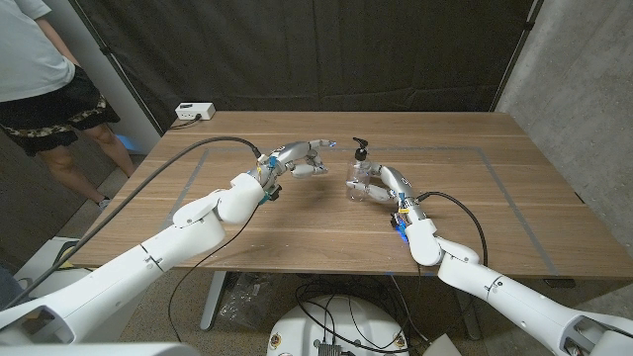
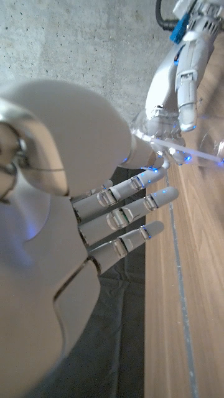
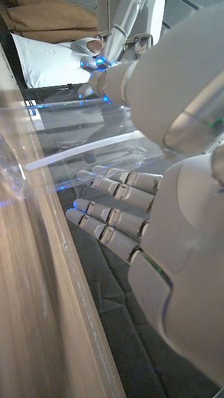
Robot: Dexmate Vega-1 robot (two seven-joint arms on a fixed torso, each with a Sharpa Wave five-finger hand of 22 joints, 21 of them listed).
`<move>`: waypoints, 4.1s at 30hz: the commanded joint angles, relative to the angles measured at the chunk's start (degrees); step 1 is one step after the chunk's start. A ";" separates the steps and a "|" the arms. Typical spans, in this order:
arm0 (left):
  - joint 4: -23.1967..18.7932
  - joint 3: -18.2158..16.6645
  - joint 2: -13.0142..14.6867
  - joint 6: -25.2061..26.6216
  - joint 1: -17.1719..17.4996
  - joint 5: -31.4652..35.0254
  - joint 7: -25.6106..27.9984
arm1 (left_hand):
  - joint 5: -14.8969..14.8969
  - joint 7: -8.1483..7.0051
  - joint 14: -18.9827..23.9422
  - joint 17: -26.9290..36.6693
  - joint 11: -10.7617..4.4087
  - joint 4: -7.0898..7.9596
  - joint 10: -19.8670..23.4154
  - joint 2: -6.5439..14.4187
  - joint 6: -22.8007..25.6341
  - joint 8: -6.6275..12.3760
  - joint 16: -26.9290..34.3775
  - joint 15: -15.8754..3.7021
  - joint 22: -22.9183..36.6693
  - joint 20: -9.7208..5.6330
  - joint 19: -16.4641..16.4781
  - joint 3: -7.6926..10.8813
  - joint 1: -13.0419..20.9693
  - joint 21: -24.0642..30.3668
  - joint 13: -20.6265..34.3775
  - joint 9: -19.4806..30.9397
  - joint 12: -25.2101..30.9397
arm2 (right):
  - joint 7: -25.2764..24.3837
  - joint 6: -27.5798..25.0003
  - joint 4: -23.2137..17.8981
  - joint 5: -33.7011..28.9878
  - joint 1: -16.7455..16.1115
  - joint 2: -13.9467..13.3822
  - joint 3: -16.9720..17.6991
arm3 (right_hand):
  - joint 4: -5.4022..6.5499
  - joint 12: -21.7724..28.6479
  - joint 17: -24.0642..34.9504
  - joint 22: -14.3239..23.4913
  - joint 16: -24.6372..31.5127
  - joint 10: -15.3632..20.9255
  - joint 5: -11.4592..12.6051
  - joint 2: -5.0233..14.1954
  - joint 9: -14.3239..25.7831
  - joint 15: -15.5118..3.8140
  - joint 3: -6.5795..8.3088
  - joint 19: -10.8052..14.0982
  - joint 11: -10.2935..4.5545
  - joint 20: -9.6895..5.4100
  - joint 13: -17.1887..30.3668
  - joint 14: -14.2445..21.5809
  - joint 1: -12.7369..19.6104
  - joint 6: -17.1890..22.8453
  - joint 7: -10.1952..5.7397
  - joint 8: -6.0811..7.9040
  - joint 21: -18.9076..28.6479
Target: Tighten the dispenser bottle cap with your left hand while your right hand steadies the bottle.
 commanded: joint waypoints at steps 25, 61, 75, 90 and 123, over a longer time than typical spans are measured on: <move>-0.35 -0.38 3.13 -1.24 -5.34 -27.04 -20.63 | 2.33 2.58 0.75 4.11 0.97 -0.62 1.09 0.16 1.83 0.48 0.56 0.03 0.75 0.72 -0.24 3.38 5.36 2.56 4.19 0.23 4.26 | 0.77 -0.34 0.54 0.47 0.50 0.73 -0.19 | 1.14 -0.53 0.32 0.30 -0.11 0.94 -0.19 8.04 -0.05 -2.24 1.07 -0.14 -0.18 -0.85 0.25 -0.08 7.09 8.65 -7.24 -0.40 -0.04; 5.09 3.95 -0.42 -1.20 -11.21 -28.98 -24.89 | 3.62 3.11 1.12 6.53 1.56 0.30 -0.34 -0.61 1.38 0.28 0.52 0.28 1.38 0.93 -0.83 4.14 6.47 4.70 6.43 0.45 6.46 | 1.82 -1.01 -1.41 0.66 -0.74 -0.87 0.64 | 1.16 -0.87 0.30 0.32 -0.17 1.35 -0.49 8.35 -0.10 -2.18 1.15 -0.07 -0.15 -0.95 0.25 0.06 7.37 9.41 -7.23 -0.77 -0.03; 9.81 6.41 -3.47 -2.65 -14.87 -28.93 -27.03 | 4.01 3.34 1.39 7.18 1.93 0.35 -0.63 -0.80 1.52 0.36 0.35 0.39 1.58 0.95 -0.92 4.48 6.73 5.62 6.27 0.50 6.78 | 1.77 -1.95 -2.32 1.07 -1.63 -1.26 1.26 | 1.10 -1.03 0.28 0.33 -0.21 1.59 -0.62 8.47 -0.11 -2.25 1.23 0.01 -0.12 -0.95 0.25 0.11 7.63 9.81 -7.23 -0.97 -0.01; -1.15 1.32 2.48 0.37 -7.86 -30.37 -21.51 | 4.27 2.89 2.17 8.20 2.27 0.14 -0.85 -1.24 0.09 -0.09 0.66 0.18 1.82 0.88 -1.00 4.67 7.34 6.69 6.26 0.56 7.26 | 2.88 -1.61 -2.01 0.89 -1.05 -1.31 0.75 | 1.11 -1.22 0.28 0.34 -0.26 1.64 -0.74 8.56 -0.12 -2.30 1.25 0.01 -0.14 -0.95 0.25 0.07 7.74 9.96 -7.26 -1.21 -0.02; 38.85 14.38 -18.28 -10.94 -34.60 -29.68 -42.16 | 4.78 3.13 2.38 9.45 2.07 0.70 -1.27 -1.47 0.40 0.29 0.31 0.13 2.19 0.93 -1.88 4.94 7.12 8.38 5.93 0.60 7.83 | 1.68 -2.31 -5.06 1.52 -4.07 -3.08 2.96 | 1.14 -1.64 0.29 0.36 -0.23 1.72 -1.01 8.78 -0.11 -2.32 1.29 0.21 -0.13 -0.99 0.26 0.30 7.98 10.57 -7.26 -1.65 0.05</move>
